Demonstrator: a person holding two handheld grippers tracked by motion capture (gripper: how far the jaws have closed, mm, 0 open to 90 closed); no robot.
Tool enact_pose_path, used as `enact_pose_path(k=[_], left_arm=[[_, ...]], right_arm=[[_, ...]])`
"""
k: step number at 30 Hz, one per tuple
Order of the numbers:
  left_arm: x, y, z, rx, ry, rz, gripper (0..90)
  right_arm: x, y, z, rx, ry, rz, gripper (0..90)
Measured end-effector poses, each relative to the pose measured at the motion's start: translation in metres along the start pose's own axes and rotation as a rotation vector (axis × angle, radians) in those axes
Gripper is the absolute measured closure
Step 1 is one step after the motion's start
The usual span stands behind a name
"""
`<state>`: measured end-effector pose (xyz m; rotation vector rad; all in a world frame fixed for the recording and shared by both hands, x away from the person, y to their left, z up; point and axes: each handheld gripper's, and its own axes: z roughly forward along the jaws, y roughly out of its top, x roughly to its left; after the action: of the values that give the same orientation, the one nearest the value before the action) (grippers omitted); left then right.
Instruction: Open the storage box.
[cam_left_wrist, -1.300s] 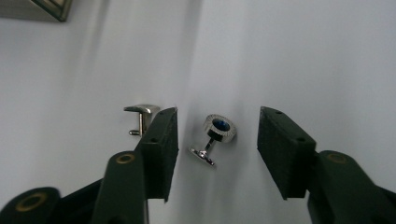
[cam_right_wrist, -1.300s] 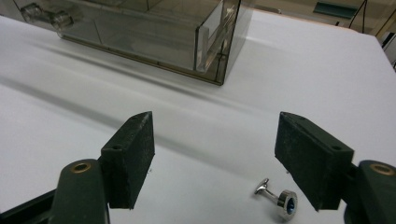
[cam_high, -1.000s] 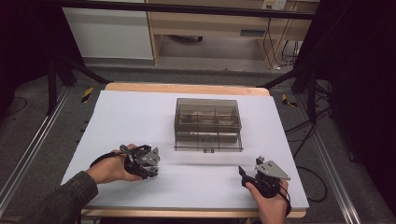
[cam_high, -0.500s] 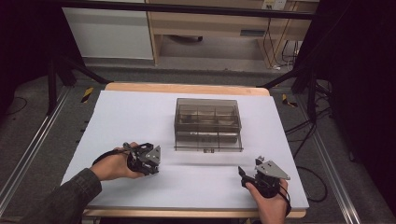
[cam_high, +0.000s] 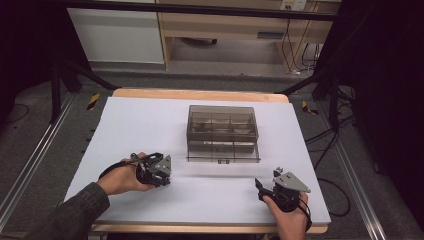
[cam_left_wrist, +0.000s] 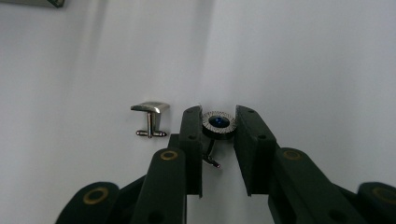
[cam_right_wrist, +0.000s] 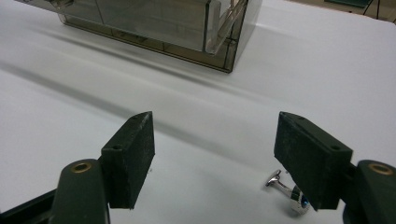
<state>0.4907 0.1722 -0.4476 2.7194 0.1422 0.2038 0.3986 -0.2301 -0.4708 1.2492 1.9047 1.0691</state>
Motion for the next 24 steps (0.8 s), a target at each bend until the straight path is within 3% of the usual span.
enact_pose_path(k=[5, 15, 24], left_arm=[[-0.002, -0.001, -0.013, -0.045, 0.030, -0.013, 73.2], [-0.002, 0.008, -0.050, -0.167, 0.096, -0.077, 73.2], [0.005, 0.043, -0.065, -0.187, 0.134, -0.060, 73.2]], right_arm=[[0.000, 0.000, 0.001, 0.004, -0.002, -0.006, 28.9], [0.001, -0.003, 0.006, 0.029, -0.010, -0.025, 27.7], [0.003, -0.003, 0.009, 0.051, -0.032, -0.034, 27.1]])
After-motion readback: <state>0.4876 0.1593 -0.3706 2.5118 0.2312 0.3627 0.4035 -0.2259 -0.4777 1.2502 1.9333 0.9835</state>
